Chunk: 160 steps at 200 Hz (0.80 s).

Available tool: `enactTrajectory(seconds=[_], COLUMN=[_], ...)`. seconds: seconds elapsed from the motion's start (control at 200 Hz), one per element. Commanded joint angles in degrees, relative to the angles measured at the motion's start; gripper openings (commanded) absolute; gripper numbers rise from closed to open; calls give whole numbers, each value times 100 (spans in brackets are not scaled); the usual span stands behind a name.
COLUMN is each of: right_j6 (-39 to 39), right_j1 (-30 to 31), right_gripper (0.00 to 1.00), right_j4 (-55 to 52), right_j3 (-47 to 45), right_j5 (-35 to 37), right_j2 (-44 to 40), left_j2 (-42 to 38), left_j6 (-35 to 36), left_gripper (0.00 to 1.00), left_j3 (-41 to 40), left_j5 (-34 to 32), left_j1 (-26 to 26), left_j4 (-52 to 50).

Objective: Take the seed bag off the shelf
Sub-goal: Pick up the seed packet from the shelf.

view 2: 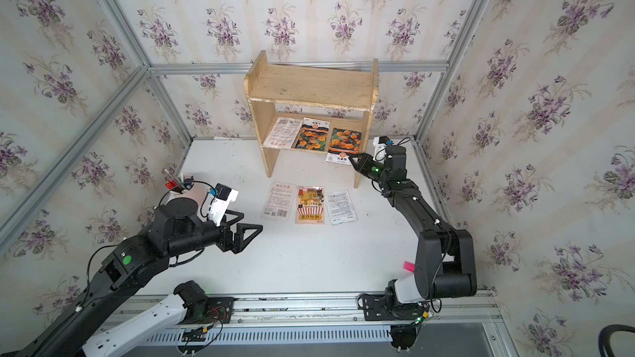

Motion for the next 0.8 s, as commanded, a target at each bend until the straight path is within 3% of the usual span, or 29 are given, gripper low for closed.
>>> enactTrajectory(seconds=[0.0,0.295,0.51,0.794], right_j6=[-17,-247,-382,-545], right_j1=[-4,-39,-38,-22], right_gripper=[26,1,0,0], right_j4=[131,-214,-500,-1186], right_j3=[69,-33,-408,-1173], right_j5=[-39,146,41,-501], right_j2=[-15,-436,-1119,-2664], left_j2=[5,22,57,54], left_j6=[-33,-77,-257,-959], left_gripper=[100,100,99,100], left_j3=[28,2,-78,-790], left_j5=[55,85,131,272], left_j1=[5,5,5,3], left_j4=[150,203,474,1747])
